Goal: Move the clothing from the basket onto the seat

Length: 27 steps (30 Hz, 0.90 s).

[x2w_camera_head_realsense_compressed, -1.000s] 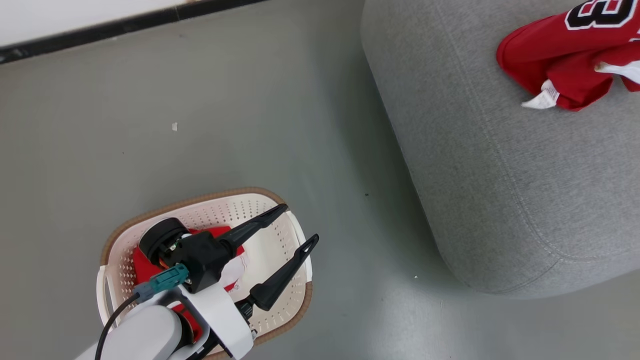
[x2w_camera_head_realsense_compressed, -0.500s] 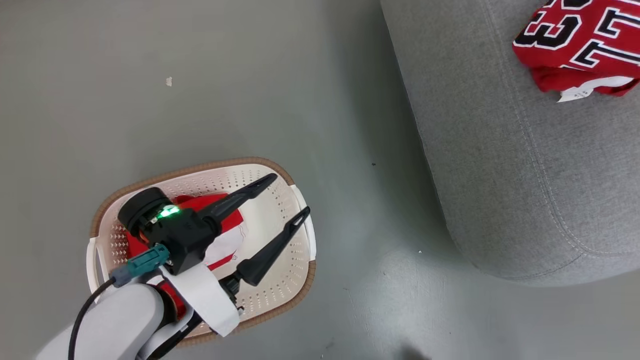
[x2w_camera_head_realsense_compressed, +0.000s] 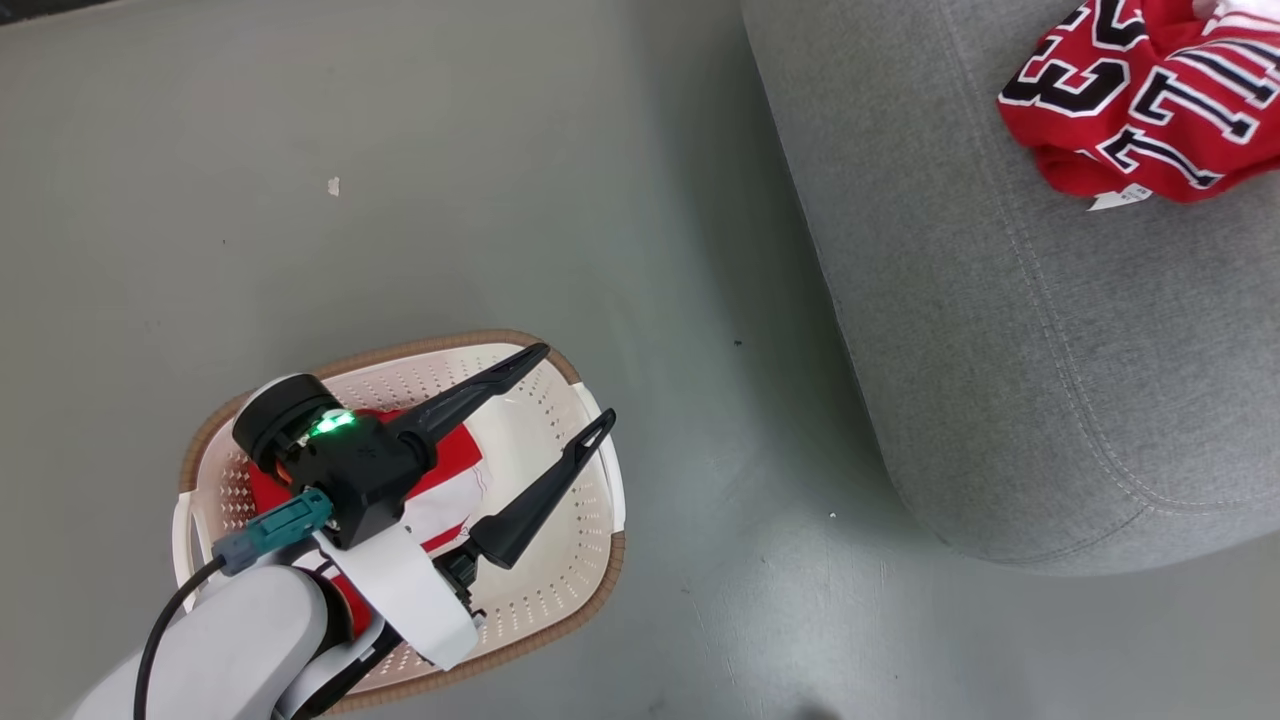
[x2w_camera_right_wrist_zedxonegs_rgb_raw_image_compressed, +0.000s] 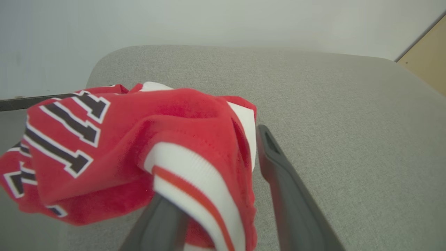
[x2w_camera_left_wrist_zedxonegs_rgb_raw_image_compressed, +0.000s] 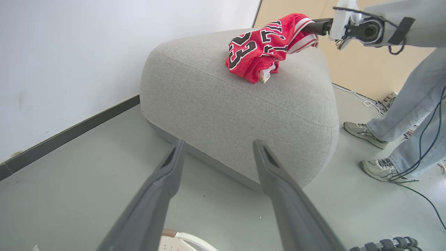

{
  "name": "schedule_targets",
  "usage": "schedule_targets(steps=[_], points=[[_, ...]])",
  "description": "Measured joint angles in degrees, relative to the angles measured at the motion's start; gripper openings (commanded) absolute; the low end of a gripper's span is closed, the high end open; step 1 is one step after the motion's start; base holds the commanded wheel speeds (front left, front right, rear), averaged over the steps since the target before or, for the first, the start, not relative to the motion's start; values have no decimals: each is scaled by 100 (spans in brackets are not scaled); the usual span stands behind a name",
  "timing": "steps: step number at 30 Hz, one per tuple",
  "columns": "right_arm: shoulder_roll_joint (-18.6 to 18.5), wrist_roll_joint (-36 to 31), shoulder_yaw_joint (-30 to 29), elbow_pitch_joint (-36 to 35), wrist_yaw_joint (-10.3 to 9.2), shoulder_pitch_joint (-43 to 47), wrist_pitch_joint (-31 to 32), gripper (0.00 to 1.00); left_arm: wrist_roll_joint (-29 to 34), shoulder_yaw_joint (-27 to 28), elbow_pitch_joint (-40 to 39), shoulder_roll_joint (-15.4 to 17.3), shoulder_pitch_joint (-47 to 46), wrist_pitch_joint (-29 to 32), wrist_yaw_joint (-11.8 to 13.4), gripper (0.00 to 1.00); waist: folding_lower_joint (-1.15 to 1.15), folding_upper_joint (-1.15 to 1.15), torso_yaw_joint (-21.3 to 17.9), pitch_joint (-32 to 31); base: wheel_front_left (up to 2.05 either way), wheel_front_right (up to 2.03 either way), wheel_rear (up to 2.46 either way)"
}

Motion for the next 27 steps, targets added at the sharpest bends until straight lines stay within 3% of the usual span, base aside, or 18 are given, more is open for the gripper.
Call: schedule_targets(steps=[17, 27], points=[[111, 479, 493, 246, 0, 617, 102, 100, -56, 21, 303, -182, 19, -325, 1, 100, 0, 0, -24, -513, 0, 0, 0], [-214, 658, 579, -212, 0, 745, 80, 100, -110, 91, 500, -300, 222, -525, 65, 100, 0, 0, -19, -889, 0, 0, 0]])
